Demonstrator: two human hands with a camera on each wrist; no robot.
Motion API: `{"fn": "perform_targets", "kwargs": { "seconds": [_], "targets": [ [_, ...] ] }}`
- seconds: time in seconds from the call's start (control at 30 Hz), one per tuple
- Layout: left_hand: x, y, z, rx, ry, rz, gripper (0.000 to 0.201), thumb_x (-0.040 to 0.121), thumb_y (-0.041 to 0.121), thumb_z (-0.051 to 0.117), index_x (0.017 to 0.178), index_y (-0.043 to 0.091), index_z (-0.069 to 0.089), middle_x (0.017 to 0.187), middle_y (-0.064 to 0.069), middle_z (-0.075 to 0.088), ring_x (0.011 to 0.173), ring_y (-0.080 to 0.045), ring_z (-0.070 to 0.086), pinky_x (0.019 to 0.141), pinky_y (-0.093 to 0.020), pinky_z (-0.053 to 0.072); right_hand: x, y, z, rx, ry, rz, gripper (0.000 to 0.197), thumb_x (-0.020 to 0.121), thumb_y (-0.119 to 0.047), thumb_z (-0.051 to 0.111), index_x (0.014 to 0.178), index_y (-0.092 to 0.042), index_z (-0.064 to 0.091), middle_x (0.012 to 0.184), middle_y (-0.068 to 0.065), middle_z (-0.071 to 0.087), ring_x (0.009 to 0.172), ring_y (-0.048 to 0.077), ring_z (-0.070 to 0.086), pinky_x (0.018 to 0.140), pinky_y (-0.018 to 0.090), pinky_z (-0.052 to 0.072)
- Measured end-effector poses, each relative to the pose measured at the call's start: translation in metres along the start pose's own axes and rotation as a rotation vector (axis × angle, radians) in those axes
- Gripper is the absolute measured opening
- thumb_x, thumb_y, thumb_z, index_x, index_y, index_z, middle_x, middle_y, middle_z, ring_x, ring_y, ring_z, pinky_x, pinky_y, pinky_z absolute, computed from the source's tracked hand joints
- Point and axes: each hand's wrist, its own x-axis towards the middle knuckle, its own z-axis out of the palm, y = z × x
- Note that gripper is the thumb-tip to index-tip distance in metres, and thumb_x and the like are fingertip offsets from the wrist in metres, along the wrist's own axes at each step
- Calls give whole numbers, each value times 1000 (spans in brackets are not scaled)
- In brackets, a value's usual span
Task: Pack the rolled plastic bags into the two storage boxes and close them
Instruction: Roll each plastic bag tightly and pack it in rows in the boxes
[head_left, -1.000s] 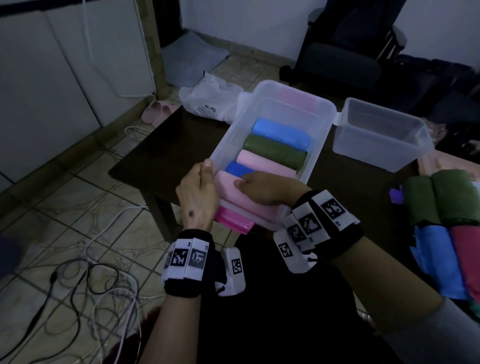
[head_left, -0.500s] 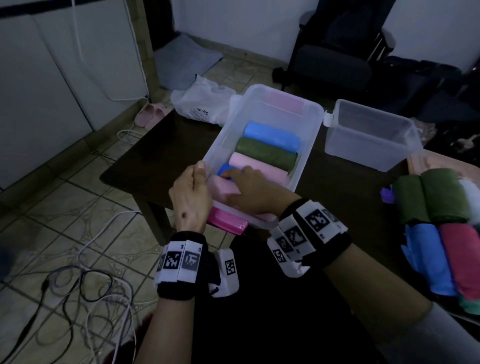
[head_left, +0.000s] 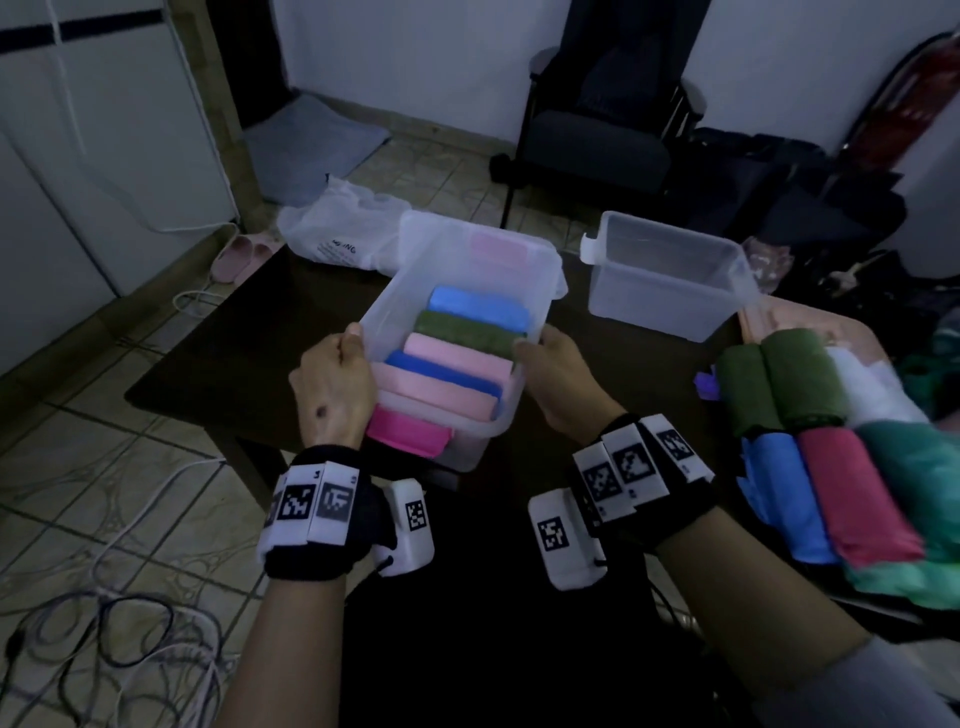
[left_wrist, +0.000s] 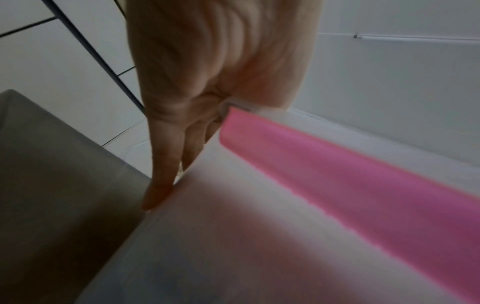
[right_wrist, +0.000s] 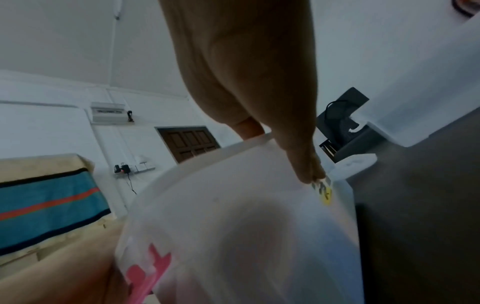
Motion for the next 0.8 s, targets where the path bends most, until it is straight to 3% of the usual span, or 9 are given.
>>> {"fn": "perform_targets", "kwargs": {
  "seconds": [0.23,0.33,0.37,0.47,0.53,0.6,0.67,0.7,0.8],
  "targets": [
    [3,6,4,25,-15,-77,43,101,33,33,115,3,60,123,-24,55,116,-38,48,97,-37,35,8,5,-5,-8,-79,-13,33,94,-7,43,125,-4,55,121,15,61,112,29,58,100,48,45],
    [3,10,8,100,17,-57,39,101,24,32,120,0,56,125,-27,54,117,-40,48,96,-39,36,1,-2,-18,-48,-103,33,30,98,-21,45,122,-5,55,125,16,59,107,22,58,92,36,48],
    [3,11,10,134,40,-18,37,99,19,33,121,-1,55,125,-28,53,117,-42,48,97,-41,36,2,-4,-26,-107,-89,50,36,98,-24,45,128,-5,50,131,15,55,110,20,55,90,32,47],
    [-2,21,18,196,119,148,37,95,7,38,128,-3,49,139,-25,41,129,-37,38,108,-44,30,8,-10,-66,-406,13,36,56,96,-28,51,144,-9,31,147,9,38,131,22,41,103,34,37],
    [-16,38,24,182,156,297,40,94,7,42,134,2,45,146,-18,33,137,-29,29,111,-36,25,14,-15,-103,-560,108,27,56,94,-26,54,143,-9,32,144,9,40,130,23,43,103,33,38],
    [-39,61,34,123,148,456,39,95,8,44,133,7,46,145,-11,38,136,-22,33,108,-26,25,26,-14,-146,-694,222,43,52,94,-25,54,139,-5,37,137,14,47,123,28,48,97,33,41],
    [-62,82,56,54,34,575,37,95,11,45,131,13,48,138,-5,45,129,-15,40,103,-18,25,39,-10,-186,-797,382,77,47,91,-27,53,130,-2,43,130,21,50,116,36,51,93,38,43],
    [-73,91,71,46,-88,572,36,95,15,46,131,17,47,137,-1,46,126,-11,41,101,-17,26,44,-7,-204,-838,482,96,46,91,-28,51,127,-1,45,129,24,49,115,39,49,94,41,41],
    [-101,99,131,200,-568,452,43,97,31,43,139,23,37,150,0,30,138,-14,28,111,-30,24,51,1,-241,-896,700,223,46,94,-22,47,131,4,40,138,26,39,127,39,36,104,42,28]
  ]
}}
